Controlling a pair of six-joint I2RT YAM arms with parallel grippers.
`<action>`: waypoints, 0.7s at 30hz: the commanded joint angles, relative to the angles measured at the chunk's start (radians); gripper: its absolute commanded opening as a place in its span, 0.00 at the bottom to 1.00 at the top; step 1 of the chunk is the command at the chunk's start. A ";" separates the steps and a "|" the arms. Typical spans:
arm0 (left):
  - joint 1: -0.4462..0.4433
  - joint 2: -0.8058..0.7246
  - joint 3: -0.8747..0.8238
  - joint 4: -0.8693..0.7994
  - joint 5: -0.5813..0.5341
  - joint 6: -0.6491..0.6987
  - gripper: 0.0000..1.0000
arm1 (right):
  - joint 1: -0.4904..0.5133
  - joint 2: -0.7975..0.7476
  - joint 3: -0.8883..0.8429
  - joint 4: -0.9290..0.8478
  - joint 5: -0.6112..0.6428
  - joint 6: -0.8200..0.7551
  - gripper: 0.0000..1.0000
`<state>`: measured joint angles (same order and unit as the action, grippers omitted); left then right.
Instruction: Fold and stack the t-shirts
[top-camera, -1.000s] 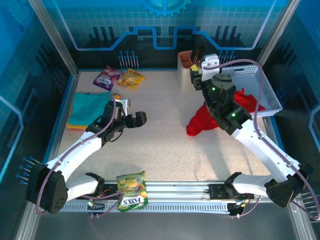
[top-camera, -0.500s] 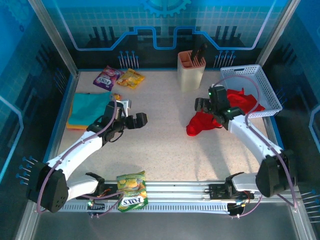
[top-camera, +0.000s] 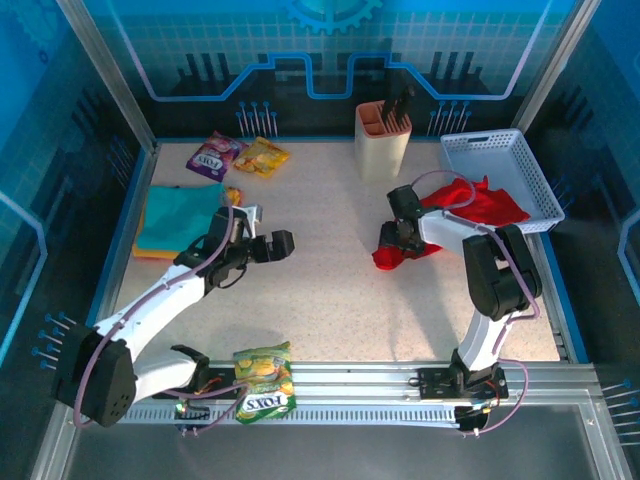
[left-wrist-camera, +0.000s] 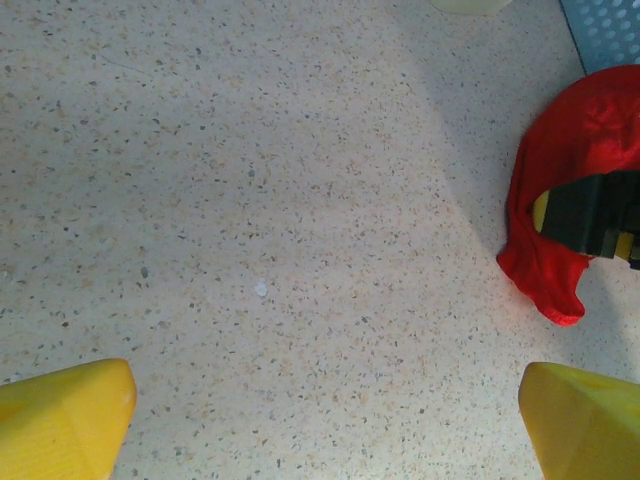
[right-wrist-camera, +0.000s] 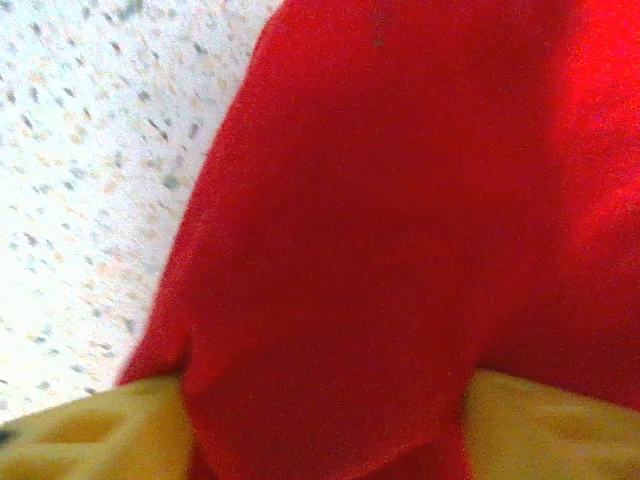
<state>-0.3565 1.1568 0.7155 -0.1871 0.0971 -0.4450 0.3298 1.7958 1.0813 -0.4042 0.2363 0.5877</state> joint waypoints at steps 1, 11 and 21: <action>-0.007 -0.034 -0.017 -0.031 -0.025 0.021 0.99 | 0.029 -0.017 0.019 -0.022 0.050 0.031 0.38; -0.007 -0.009 -0.008 -0.007 -0.009 0.018 0.99 | 0.041 -0.461 0.091 0.020 0.332 -0.190 0.00; -0.004 0.018 0.006 0.017 0.017 0.005 0.99 | 0.231 -0.688 0.230 0.183 0.489 -0.510 0.00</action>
<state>-0.3565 1.1709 0.7155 -0.1959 0.0860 -0.4438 0.5007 1.1309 1.2675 -0.3138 0.6464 0.2138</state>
